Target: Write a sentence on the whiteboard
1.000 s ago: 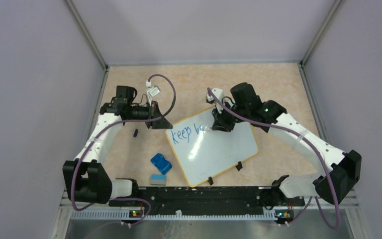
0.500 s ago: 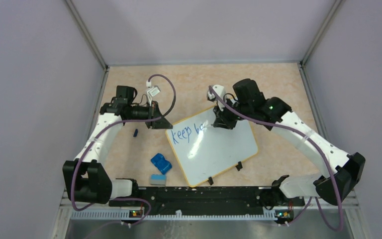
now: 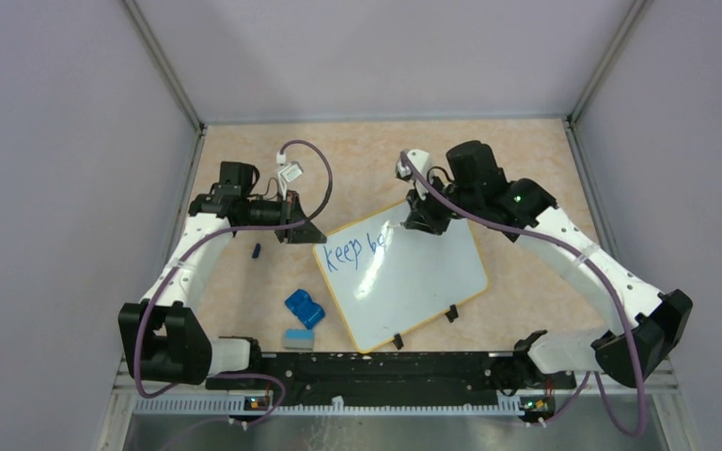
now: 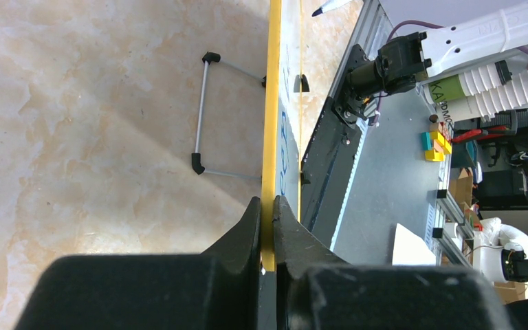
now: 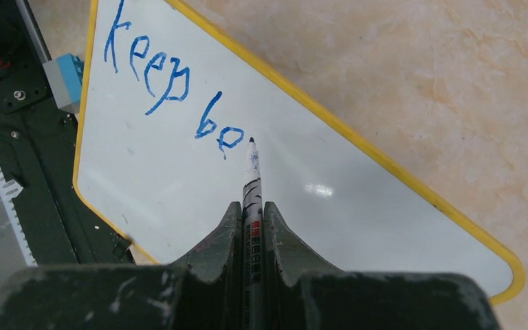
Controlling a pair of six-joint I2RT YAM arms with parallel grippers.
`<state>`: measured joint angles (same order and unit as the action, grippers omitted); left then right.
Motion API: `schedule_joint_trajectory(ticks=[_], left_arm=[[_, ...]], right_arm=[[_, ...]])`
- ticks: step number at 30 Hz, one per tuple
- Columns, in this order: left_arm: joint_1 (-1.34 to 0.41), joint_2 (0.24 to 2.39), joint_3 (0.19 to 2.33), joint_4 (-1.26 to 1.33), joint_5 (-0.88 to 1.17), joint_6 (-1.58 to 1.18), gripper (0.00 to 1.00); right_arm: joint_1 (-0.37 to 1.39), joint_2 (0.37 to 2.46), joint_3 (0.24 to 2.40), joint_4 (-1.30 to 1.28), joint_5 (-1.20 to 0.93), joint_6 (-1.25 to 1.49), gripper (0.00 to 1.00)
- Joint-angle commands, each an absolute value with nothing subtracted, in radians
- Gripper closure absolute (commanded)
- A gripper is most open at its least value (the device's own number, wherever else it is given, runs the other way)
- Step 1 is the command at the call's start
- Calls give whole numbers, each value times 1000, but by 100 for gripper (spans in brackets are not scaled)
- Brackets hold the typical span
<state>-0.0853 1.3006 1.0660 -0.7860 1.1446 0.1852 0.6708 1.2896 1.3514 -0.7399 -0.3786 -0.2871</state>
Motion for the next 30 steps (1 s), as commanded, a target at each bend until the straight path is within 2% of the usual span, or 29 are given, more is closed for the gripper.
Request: schedule_joint_trajectory(ticks=[1,30], left_arm=[[-117,1306,1056,-807,1105,200,100],[-117,1309,1055,-807,1106,201,100]], right_arm=[[660,1296,1397,-699,-383,-281,100],[661,1315,1304,-670,-385,-282,100]])
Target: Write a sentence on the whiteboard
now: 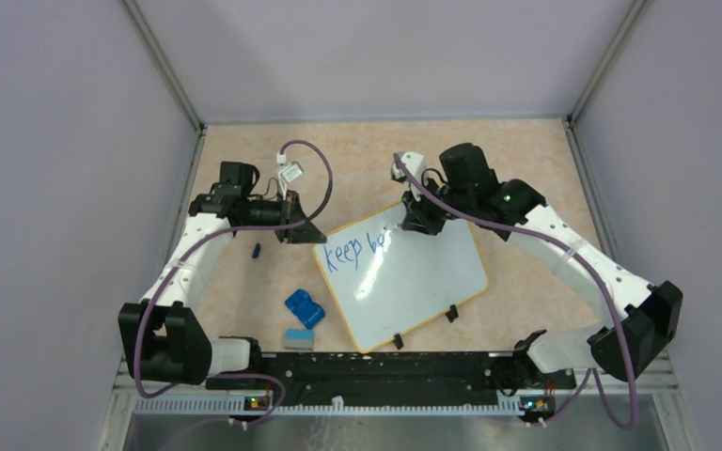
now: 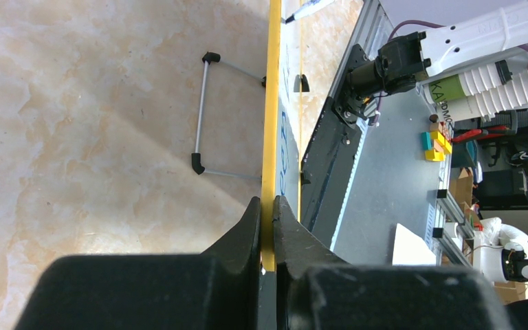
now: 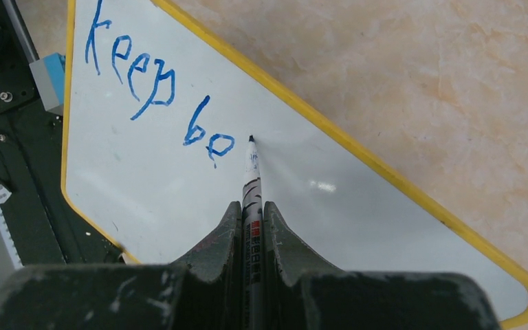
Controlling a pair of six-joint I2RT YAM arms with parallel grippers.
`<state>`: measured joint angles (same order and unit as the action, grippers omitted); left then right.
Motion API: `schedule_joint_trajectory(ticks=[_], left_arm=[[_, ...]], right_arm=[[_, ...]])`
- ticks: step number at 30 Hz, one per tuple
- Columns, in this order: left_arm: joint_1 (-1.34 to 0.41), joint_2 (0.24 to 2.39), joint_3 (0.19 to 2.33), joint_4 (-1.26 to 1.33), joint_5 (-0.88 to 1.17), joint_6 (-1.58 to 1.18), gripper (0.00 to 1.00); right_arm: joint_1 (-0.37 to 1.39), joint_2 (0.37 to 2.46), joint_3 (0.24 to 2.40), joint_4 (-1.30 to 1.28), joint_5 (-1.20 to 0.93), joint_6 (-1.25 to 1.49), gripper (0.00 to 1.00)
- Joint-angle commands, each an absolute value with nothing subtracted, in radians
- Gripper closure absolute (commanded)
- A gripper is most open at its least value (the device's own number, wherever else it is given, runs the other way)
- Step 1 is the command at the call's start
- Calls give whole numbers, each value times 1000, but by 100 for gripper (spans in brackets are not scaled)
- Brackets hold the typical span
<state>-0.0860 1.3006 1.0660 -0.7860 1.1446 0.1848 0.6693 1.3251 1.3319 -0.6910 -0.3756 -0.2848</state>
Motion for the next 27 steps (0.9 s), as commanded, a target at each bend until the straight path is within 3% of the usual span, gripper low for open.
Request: schedule_joint_trajectory(ticks=[1,27], left_arm=[[-117,1310,1055,-807,1106,201,100],[-120,1314,1054,-808,1101,202,100]], right_arm=[[661,1312,1298,-670,-385,-283,100],[657,1246,1271,-726,-359,-314,100]])
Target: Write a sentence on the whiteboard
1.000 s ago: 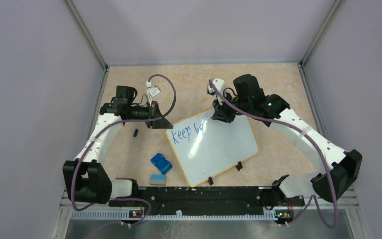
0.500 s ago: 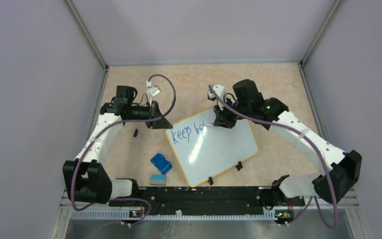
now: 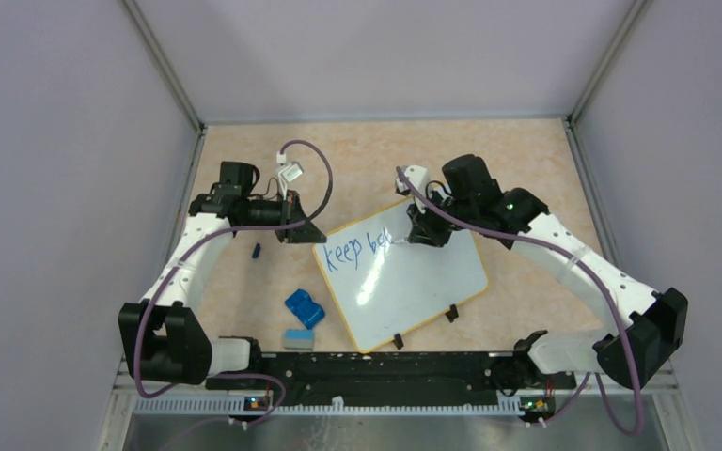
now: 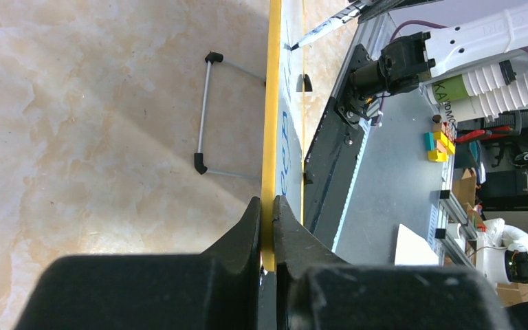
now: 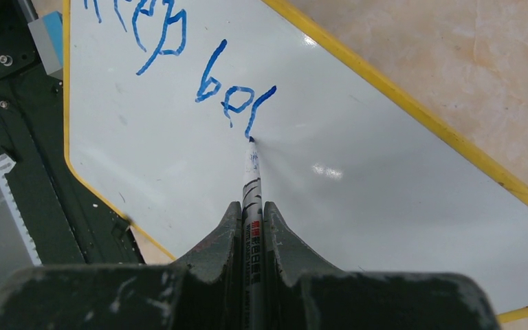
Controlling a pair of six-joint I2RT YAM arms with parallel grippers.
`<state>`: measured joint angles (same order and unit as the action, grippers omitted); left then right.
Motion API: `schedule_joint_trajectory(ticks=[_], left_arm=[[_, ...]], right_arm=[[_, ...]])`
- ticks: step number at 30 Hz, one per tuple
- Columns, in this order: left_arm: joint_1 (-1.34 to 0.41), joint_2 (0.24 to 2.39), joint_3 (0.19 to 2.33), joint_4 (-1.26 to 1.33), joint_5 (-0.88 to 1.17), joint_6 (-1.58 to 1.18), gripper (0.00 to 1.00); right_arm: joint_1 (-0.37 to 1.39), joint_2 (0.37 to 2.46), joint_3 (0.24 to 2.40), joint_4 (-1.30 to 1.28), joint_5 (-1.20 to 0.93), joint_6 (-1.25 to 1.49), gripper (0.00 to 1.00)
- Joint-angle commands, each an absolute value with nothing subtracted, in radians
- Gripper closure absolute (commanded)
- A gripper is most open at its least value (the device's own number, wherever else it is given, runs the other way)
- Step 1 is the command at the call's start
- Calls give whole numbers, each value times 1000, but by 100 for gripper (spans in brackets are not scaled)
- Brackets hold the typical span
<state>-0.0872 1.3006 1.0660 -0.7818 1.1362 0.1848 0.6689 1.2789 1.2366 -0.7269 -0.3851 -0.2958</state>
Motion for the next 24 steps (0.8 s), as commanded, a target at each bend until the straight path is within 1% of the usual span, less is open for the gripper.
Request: schedule_joint_trajectory(ticks=[1,8,18,24], left_arm=[[-120,1314,1054,-808,1102,202,100],[-122,1312,1054,-807,1101,202,100],[-121,1309,1055,-807,1097,201,100],[-121,1307,1055,-810,1094,202,100]], right_arm=[[657,1246,1283,-727,-360,-313,100],[657,1253,1337,-729,-388,-304,100],[657,1296,1328,-695,-386,-299,100],[657,1313,1331,-683,-350,-299,100]])
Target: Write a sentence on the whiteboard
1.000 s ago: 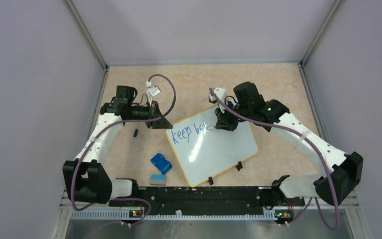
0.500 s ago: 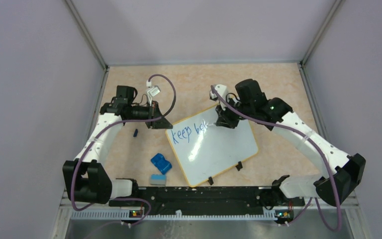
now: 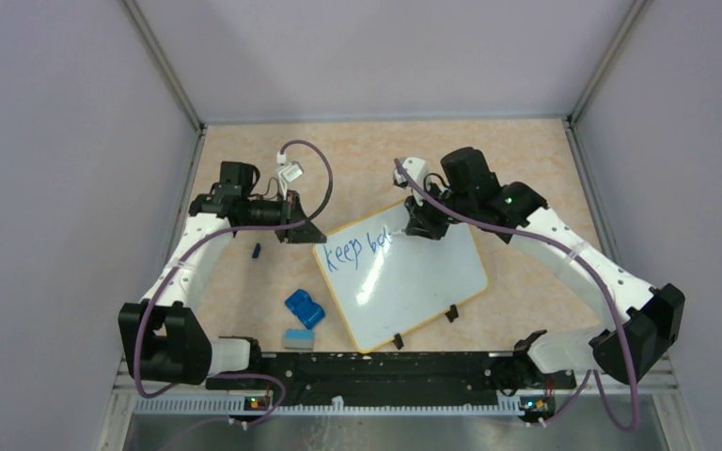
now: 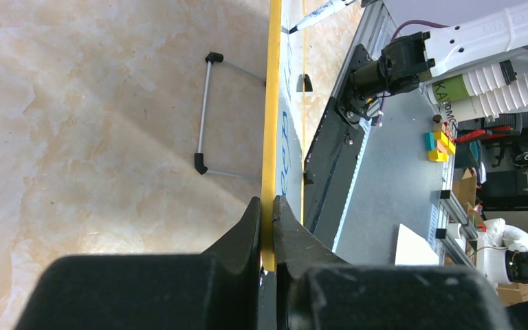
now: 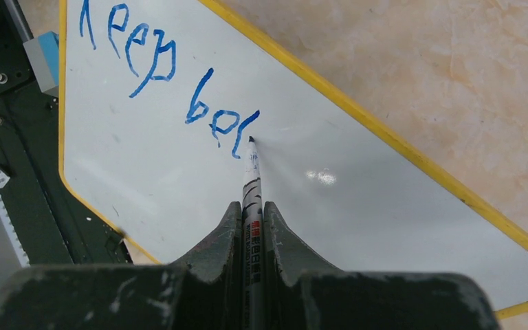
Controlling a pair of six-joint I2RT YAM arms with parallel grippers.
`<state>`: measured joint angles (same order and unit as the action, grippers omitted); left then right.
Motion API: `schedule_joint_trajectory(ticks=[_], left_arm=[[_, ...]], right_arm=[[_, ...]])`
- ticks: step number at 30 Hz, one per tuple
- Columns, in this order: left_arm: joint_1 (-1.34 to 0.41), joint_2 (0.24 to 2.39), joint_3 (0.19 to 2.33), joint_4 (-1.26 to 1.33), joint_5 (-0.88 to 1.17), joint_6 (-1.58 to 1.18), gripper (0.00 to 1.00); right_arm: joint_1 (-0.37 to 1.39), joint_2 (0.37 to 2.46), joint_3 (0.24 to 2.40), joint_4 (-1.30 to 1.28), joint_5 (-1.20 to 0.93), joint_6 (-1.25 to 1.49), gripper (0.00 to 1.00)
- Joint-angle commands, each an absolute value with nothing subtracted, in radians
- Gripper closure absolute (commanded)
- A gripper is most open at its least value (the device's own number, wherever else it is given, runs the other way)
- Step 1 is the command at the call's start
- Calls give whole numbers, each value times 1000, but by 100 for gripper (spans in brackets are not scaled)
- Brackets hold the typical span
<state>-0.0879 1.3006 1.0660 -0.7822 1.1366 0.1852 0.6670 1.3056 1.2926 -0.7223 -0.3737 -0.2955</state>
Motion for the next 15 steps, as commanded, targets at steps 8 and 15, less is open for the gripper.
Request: schedule_joint_trajectory(ticks=[8,15], left_arm=[[-121,1316,1058,-811,1101,202,100],[-123,1312,1058,-810,1100,201,100]], right_arm=[[629,1288,1321,-705,-321,-317,100],[623,1284,1324,-713,-329,-318,100]])
